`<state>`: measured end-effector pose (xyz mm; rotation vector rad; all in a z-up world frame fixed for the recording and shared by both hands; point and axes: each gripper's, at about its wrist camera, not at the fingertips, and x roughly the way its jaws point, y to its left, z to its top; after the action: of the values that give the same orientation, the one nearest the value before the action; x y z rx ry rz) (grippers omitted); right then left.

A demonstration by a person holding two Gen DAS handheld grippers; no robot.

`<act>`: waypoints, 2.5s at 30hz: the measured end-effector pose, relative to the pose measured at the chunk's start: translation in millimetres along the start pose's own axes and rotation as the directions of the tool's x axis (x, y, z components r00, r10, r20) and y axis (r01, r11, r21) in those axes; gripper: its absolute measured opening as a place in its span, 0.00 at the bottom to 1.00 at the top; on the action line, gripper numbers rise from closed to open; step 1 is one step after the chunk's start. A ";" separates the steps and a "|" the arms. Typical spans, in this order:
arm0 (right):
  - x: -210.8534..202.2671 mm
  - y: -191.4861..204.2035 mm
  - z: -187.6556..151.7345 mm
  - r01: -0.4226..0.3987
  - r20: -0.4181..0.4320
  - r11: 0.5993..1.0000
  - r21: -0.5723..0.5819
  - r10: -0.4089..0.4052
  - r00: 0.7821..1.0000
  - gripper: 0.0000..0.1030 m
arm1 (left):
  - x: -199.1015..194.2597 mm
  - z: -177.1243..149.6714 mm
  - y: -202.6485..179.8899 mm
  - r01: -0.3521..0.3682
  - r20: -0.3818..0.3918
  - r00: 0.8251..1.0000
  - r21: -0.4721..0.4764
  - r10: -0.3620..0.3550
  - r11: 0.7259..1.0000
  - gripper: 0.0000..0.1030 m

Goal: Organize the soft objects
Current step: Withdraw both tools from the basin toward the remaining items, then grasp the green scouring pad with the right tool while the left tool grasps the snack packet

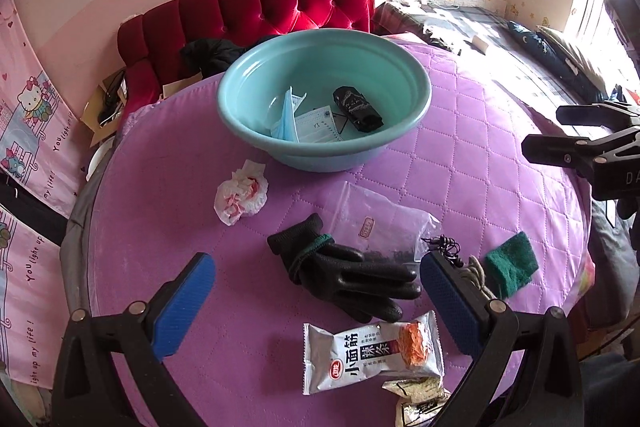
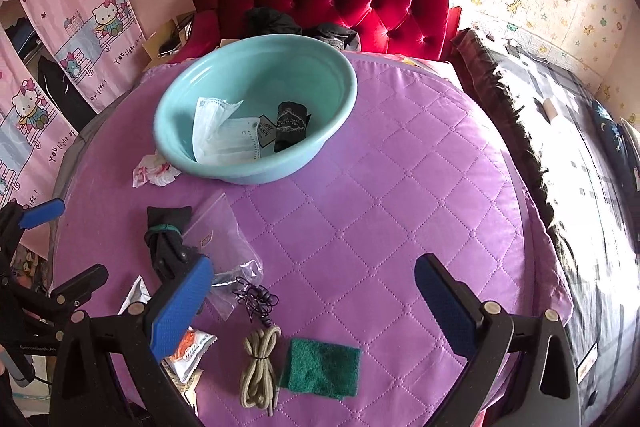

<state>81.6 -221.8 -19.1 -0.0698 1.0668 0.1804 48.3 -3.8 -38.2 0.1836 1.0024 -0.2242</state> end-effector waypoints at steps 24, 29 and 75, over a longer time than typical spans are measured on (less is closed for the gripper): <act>23.9 -21.3 -75.8 0.014 -0.101 0.999 0.035 -0.010 0.995 1.00 | 1.1 -67.1 -28.9 0.023 -0.071 0.997 0.000 -0.023 1.000 1.00; 45.7 -19.3 -86.7 0.009 -0.168 0.999 0.030 -0.004 0.986 1.00 | 8.3 -72.8 -31.3 0.013 -0.094 0.996 0.011 -0.012 1.000 1.00; 76.0 -19.1 -116.9 -0.028 -0.235 0.999 0.040 0.036 0.971 0.07 | 90.6 -91.6 -53.9 0.108 -0.292 0.950 -0.022 -0.110 0.994 1.00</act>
<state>19.7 -248.8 -142.6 -0.0422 1.3091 0.1850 6.4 -41.5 -166.0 0.1591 1.3102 -0.3009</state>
